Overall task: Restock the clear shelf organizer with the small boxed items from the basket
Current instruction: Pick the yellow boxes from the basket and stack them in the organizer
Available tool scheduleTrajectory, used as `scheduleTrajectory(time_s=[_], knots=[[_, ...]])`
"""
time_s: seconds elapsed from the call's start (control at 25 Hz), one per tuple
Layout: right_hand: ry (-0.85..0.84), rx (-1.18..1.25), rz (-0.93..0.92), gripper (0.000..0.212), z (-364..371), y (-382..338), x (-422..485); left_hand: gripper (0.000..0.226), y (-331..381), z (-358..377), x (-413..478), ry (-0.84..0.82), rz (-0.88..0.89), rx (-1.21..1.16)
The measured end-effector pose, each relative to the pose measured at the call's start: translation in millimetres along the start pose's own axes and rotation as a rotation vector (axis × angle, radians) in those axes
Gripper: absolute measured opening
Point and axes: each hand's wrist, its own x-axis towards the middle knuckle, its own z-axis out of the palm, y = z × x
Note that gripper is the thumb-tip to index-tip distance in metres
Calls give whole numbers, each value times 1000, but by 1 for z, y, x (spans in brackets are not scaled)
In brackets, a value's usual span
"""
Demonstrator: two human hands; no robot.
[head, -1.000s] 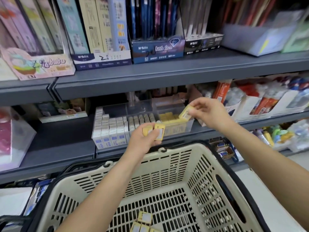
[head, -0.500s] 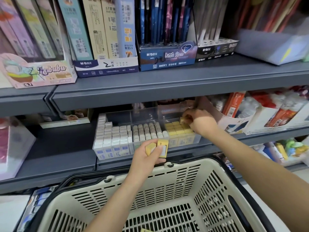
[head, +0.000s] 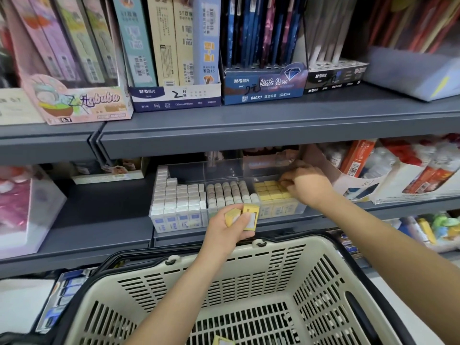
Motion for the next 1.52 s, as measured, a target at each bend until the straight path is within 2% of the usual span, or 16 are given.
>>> scheduleTrajectory(time_s=[0.08, 0.16, 0.28, 0.48, 0.6, 0.72, 0.88, 1.04, 1.16, 1.32, 1.44, 1.52], knots=[[35, 224, -37, 24, -8, -15, -14, 15, 2, -1, 1, -3, -12, -61], [-16, 476, -123, 25, -15, -37, -32, 13, 5, 0, 1, -8, -21, -86], [-139, 584, -203, 22, -21, -59, -49, 9, 7, 1, 0, -24, -21, -67], [-235, 699, -140, 19, -29, -65, -52, 8, 13, -2, 1, -50, 15, -28], [-227, 873, -76, 10, -31, -62, -50, 10, 15, -6, 1, -78, -12, -68], [-218, 967, -83, 12, -33, -59, -53, 17, 14, -10, -3, -128, -60, -88], [-244, 1013, -56, 23, -30, -61, -56, 20, 14, -8, -3, -45, 8, -80], [-295, 1300, 104, 20, -27, -63, -60, 29, 16, -5, -2, 37, 118, 96], [-300, 1271, 167, 12, -27, -62, -57, 33, 16, -1, -1, 47, 137, 149], [-239, 1153, 154, 16, -31, -53, -44, 22, 15, -5, 0, 31, 96, 74], [-49, 1044, 199, 14, -35, -37, -19, 15, 8, -15, 0, -2, 50, 67], [112, 712, 177, 19, -34, -28, 5, 12, 4, -20, -2, -13, 98, 100]])
